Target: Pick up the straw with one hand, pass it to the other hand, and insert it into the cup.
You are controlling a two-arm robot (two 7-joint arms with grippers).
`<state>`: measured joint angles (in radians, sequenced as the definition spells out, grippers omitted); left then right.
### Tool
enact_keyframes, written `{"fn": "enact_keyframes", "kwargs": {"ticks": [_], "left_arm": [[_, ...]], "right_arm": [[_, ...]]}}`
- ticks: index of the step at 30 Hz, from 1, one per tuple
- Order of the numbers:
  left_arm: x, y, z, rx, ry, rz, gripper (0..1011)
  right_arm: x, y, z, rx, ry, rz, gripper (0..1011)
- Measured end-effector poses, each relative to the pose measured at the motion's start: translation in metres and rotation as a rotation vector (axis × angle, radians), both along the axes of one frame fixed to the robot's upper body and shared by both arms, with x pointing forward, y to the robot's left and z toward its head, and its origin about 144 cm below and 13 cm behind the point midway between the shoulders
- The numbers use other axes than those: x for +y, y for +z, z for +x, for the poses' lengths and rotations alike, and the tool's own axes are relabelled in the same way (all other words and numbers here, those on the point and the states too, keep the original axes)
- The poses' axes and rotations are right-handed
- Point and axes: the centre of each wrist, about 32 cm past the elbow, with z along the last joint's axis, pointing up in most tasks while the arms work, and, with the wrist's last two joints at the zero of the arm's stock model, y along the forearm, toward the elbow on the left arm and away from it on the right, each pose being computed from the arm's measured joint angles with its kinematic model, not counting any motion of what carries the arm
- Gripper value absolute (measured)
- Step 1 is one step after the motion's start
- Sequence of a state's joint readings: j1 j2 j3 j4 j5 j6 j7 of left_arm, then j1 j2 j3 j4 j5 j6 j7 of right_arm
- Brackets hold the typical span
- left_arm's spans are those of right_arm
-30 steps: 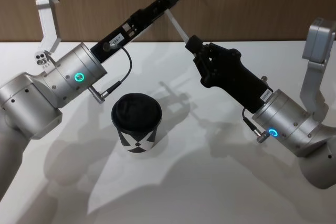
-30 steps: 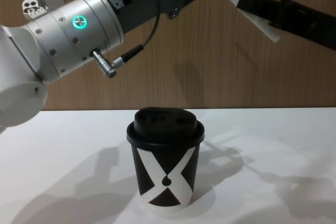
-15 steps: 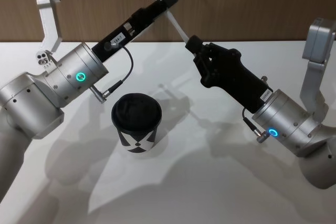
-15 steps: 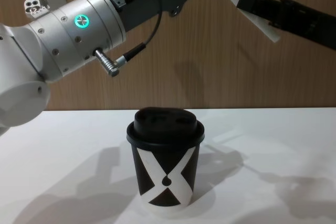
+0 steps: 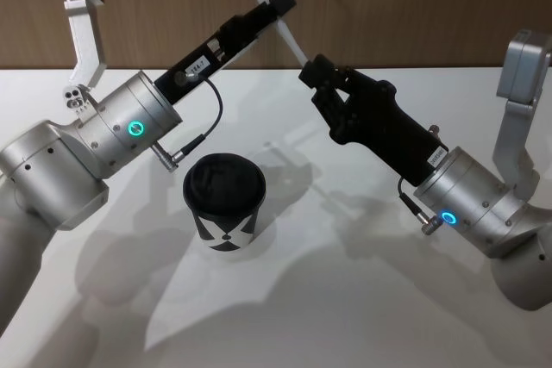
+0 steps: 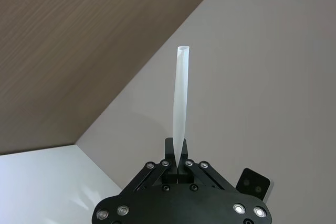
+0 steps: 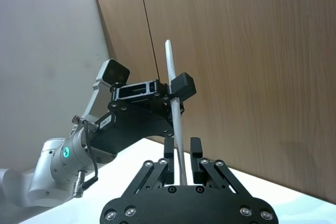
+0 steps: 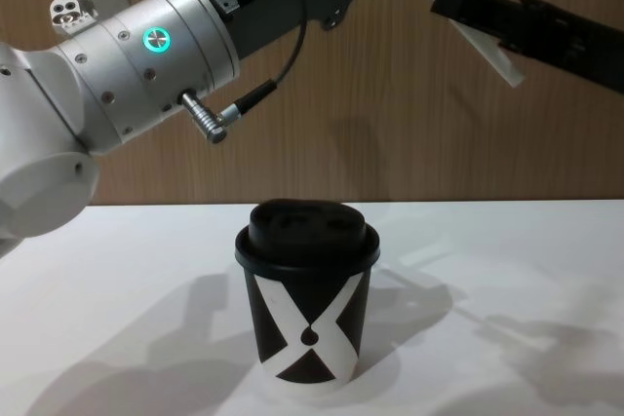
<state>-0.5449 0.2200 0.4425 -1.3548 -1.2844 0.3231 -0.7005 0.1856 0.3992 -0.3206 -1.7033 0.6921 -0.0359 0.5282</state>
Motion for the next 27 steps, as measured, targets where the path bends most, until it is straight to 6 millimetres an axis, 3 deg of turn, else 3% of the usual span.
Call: {"fn": "enact_keyframes", "kwargs": {"ticks": [7, 11, 17, 19, 22, 27], "left_arm": [[0.000, 0.001, -0.002, -0.003, 0.002, 0.003, 2], [0.000, 0.002, -0.003, -0.009, 0.008, 0.013, 2], [0.004, 0.006, -0.005, -0.031, 0.033, 0.054, 2], [0.008, 0.009, -0.007, -0.041, 0.046, 0.071, 2], [0.013, 0.012, -0.010, -0.054, 0.066, 0.094, 2], [0.024, 0.018, -0.018, -0.079, 0.109, 0.134, 2]], "right_arm": [[0.000, 0.000, 0.000, 0.000, 0.000, 0.000, 395], [0.000, 0.000, 0.000, 0.000, 0.000, 0.000, 474], [0.000, 0.000, 0.000, 0.000, 0.000, 0.000, 675], [0.000, 0.000, 0.000, 0.000, 0.000, 0.000, 770], [0.000, 0.000, 0.000, 0.000, 0.000, 0.000, 810], [0.000, 0.000, 0.000, 0.000, 0.000, 0.000, 975]]}}
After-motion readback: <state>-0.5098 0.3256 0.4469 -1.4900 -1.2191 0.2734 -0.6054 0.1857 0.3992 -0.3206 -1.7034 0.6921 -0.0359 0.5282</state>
